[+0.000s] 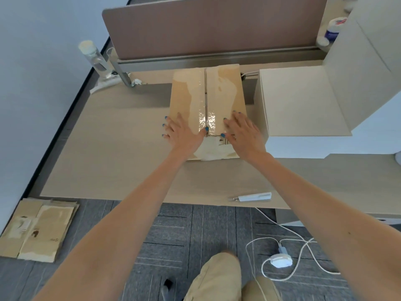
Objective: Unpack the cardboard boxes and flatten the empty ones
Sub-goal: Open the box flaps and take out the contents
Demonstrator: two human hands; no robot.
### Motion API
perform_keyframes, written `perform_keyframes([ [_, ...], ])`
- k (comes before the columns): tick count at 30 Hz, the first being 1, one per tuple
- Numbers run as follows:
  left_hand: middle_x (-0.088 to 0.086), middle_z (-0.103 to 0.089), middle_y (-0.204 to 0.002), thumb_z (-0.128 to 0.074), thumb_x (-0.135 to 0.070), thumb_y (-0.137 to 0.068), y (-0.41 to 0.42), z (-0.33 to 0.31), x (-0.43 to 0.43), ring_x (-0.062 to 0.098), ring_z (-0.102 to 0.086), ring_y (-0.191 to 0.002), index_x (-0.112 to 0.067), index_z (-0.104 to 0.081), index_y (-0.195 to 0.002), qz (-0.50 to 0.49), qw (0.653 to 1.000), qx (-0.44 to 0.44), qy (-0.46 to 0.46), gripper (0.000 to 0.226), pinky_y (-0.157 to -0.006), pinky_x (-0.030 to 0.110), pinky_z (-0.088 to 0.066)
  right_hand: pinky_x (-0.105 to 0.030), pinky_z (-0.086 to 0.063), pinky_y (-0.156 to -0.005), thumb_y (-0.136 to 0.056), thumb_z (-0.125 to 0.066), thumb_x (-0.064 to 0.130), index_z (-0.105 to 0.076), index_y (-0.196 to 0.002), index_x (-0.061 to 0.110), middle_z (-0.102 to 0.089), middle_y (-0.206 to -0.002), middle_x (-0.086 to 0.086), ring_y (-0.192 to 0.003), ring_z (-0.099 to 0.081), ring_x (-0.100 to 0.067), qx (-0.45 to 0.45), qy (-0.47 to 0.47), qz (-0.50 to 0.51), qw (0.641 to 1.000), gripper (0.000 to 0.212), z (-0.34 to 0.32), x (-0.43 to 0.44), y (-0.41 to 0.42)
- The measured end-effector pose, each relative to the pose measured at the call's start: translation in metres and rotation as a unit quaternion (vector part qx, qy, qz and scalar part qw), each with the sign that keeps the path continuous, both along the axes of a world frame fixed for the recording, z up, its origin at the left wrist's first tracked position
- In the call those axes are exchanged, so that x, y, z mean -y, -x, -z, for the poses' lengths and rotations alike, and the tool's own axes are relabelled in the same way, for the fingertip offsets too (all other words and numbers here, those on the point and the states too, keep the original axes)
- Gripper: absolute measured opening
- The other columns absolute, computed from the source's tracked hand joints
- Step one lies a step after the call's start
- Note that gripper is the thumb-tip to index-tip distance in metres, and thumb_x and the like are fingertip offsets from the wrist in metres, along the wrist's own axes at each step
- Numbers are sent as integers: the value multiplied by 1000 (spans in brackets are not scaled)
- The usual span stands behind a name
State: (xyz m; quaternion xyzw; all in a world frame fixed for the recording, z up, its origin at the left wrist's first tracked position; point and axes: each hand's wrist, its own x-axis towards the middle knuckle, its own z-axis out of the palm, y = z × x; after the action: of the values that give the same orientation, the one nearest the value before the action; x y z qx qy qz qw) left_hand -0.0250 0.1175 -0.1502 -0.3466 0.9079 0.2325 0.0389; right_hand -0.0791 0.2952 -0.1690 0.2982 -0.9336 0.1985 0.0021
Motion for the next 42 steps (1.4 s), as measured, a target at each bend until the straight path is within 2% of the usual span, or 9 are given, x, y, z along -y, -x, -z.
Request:
perform_keyframes([
  [10,36,-7,-155,-58,-67,-80,13,-22,-3,49,-34,-131,-23,-3,-151,44,993,84,69,101,-102,59,-38,-31,-23,-113,-100,-42,37,-41,-141,23,-25,-155,-2,-144,-18,-18,9,-3,3,1000,43,-3,-1,2],
  [14,36,-20,-147,-48,-46,-92,9,-30,5,49,-47,-113,-28,-18,-140,113,985,70,110,58,-90,53,-47,-32,-24,-113,-100,-43,38,-43,-140,24,-25,-155,-1,-144,-18,-17,20,-4,6,1000,42,-7,0,3],
  [16,25,-41,-130,-46,-28,-99,5,-42,14,43,-56,-98,-24,-29,-136,155,981,34,116,41,-76,43,-49,-33,-26,-112,-98,-45,38,-45,-137,24,-26,-155,0,-144,-19,-16,25,-1,8,1000,41,-6,0,3],
  [19,7,-59,-85,-43,-40,-98,-5,-68,30,35,-60,-77,-12,-31,-133,126,990,-37,59,46,-68,38,-43,-35,-30,-110,-95,-47,45,-49,-128,23,-31,-148,1,-140,-22,-17,42,-9,29,999,40,-11,7,5],
  [21,10,-62,-81,-44,-36,-96,-14,-80,39,33,-59,-69,-16,-33,-129,124,987,-86,53,40,-66,39,-45,-40,-32,-105,-91,-45,56,-49,-119,19,-36,-138,-3,-133,-27,-22,49,-36,60,996,47,-20,19,7],
  [28,-1,-67,-105,-46,-15,-96,-35,-91,65,26,-64,-88,-19,-58,-118,143,947,-185,221,25,-67,33,-40,-67,-17,-107,-78,-53,74,-11,-149,24,4,-158,-7,-146,6,-33,161,-104,143,971,97,-37,65,14],
  [32,5,-62,-126,-55,2,-89,-41,-78,85,28,-56,-111,-14,-72,-111,107,940,-160,281,32,-78,35,-41,-61,-33,-100,-70,-71,58,-17,-144,31,-7,-150,-6,-139,-6,-32,190,-92,165,964,96,-45,69,23],
  [36,15,-36,-154,-56,-10,-95,-35,-59,98,33,-31,-141,-17,-74,-103,58,951,-85,291,21,-118,45,-17,-66,-34,-99,-73,-70,55,-8,-147,24,-11,-149,-10,-140,-7,-34,206,-127,188,952,102,-52,80,25],
  [42,18,-21,-161,-53,-40,-98,-19,-30,111,35,-11,-150,-19,-71,-110,65,959,-16,276,30,-120,53,-5,-70,-33,-96,-74,-58,65,-6,-146,20,-8,-151,-16,-141,-4,-41,158,-170,169,958,100,-45,85,24],
])
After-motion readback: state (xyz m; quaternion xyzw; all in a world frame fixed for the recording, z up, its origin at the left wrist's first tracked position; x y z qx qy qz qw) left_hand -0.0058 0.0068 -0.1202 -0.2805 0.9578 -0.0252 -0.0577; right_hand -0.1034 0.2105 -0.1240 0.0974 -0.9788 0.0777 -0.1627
